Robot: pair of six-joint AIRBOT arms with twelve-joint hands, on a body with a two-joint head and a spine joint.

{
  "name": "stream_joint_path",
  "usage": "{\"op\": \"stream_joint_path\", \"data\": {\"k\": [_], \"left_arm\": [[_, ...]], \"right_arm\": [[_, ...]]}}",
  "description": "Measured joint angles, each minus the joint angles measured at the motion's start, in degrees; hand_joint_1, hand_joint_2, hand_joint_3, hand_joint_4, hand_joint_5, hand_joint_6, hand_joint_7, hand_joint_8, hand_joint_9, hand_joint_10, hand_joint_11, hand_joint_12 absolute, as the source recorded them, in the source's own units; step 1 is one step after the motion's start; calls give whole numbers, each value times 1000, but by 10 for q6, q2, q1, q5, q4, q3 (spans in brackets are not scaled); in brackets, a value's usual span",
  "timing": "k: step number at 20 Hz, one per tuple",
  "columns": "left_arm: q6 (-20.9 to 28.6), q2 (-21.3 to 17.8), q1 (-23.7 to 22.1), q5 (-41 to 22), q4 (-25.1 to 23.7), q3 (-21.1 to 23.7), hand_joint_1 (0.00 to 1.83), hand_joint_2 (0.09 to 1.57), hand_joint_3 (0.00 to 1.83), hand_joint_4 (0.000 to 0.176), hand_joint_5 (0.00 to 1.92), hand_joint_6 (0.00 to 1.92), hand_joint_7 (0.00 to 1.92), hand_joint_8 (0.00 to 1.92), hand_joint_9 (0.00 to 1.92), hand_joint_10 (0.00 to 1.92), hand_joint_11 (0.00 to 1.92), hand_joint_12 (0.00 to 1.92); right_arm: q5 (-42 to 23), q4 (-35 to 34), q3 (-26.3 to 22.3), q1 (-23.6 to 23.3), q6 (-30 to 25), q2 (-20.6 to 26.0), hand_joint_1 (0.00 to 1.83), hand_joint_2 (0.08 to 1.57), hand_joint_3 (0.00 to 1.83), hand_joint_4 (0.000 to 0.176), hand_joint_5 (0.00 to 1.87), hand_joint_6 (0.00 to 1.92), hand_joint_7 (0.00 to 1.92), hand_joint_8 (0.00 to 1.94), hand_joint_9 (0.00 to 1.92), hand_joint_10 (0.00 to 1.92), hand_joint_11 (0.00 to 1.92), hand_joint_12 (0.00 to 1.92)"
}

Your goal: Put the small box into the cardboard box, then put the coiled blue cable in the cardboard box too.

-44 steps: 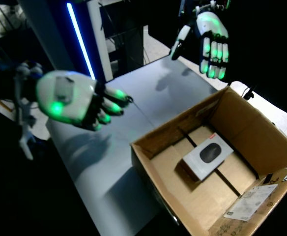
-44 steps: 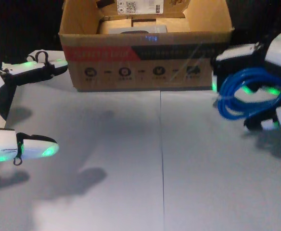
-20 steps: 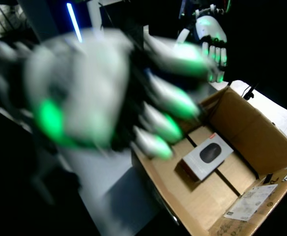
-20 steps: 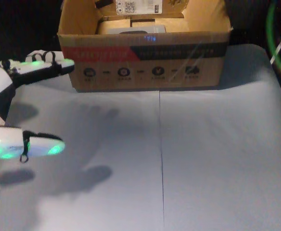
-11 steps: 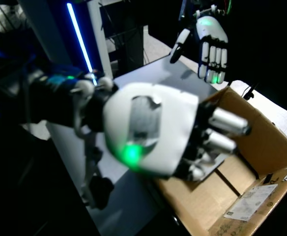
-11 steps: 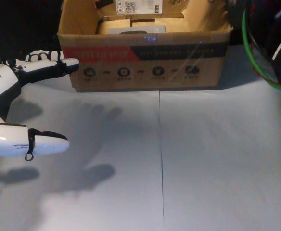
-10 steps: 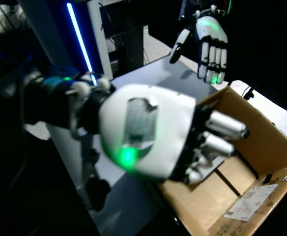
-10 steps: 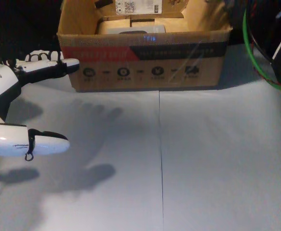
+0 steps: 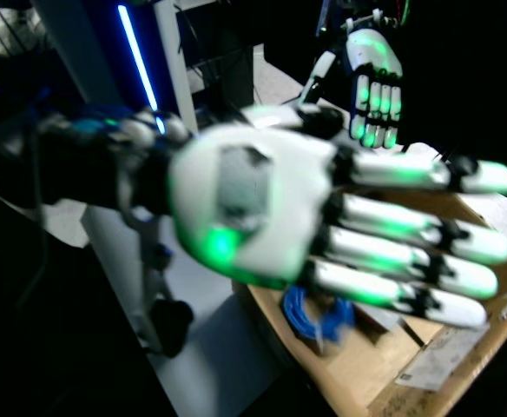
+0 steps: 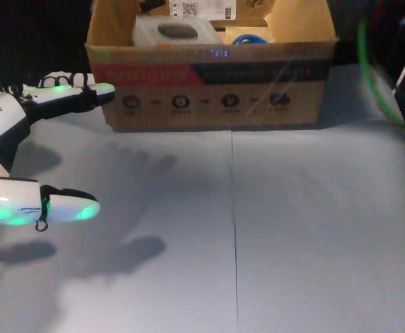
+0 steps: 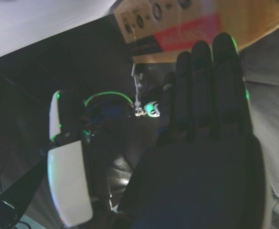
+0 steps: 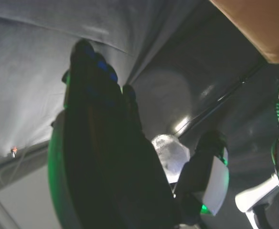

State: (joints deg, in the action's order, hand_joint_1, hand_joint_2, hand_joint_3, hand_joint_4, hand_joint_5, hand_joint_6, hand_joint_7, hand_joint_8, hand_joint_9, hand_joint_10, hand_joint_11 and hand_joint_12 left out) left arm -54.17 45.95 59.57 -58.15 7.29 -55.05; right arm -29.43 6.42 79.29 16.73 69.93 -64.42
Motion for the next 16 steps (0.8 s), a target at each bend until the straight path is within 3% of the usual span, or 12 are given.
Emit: {"op": "stream_joint_path", "data": {"k": [2, 3, 4, 7, 10, 11, 12, 13, 16], "left_arm": [[0, -3, 0, -5, 5, 0, 696, 889, 0, 107, 263, 0, 363, 0, 433, 6, 381, 103], [0, -8, 2, -12, 10, 5, 677, 886, 3, 96, 262, 0, 367, 0, 435, 1, 399, 73], [0, -13, 10, -30, 12, 7, 682, 884, 1, 100, 273, 4, 371, 2, 441, 2, 440, 84], [0, -27, 39, -65, 42, 20, 703, 872, 0, 144, 268, 0, 338, 0, 397, 0, 399, 58], [0, -47, 67, -101, 53, 37, 690, 876, 0, 125, 236, 0, 263, 0, 276, 0, 295, 8], [-1, -56, 85, -120, 61, 45, 690, 866, 0, 157, 195, 0, 205, 0, 162, 0, 183, 0], [-3, -63, 104, -138, 73, 53, 672, 875, 1, 156, 146, 0, 137, 0, 120, 0, 114, 0], [-9, -72, 133, -159, 88, 64, 645, 888, 6, 171, 70, 0, 61, 0, 41, 0, 24, 0], [-16, -91, 239, -253, 156, 102, 556, 928, 16, 176, 0, 0, 0, 0, 0, 0, 0, 0]], "right_arm": [[-59, -15, -40, 27, 0, 44, 464, 881, 3, 176, 0, 0, 0, 0, 0, 0, 0, 0], [-92, -25, -64, 54, 0, 66, 446, 857, 0, 176, 0, 0, 0, 0, 0, 0, 0, 0], [-127, -40, -93, 94, 0, 91, 465, 860, 0, 176, 0, 0, 0, 0, 0, 0, 0, 0], [-224, -82, -164, 204, 0, 141, 500, 788, 0, 176, 0, 0, 0, 0, 0, 0, 0, 0], [-325, -140, -219, 322, 0, 182, 415, 809, 0, 176, 0, 0, 0, 0, 0, 0, 0, 0], [-353, -165, -239, 373, 0, 199, 347, 809, 0, 176, 0, 0, 0, 0, 0, 0, 0, 0], [-379, -187, -251, 414, 0, 209, 338, 820, 0, 176, 0, 0, 0, 0, 0, 0, 0, 0], [-398, -213, -269, 452, 2, 223, 314, 868, 18, 176, 0, 0, 0, 0, 0, 0, 0, 0], [-471, -256, -314, 537, 2, 250, 368, 888, 19, 176, 0, 0, 0, 0, 0, 0, 0, 0]]}}
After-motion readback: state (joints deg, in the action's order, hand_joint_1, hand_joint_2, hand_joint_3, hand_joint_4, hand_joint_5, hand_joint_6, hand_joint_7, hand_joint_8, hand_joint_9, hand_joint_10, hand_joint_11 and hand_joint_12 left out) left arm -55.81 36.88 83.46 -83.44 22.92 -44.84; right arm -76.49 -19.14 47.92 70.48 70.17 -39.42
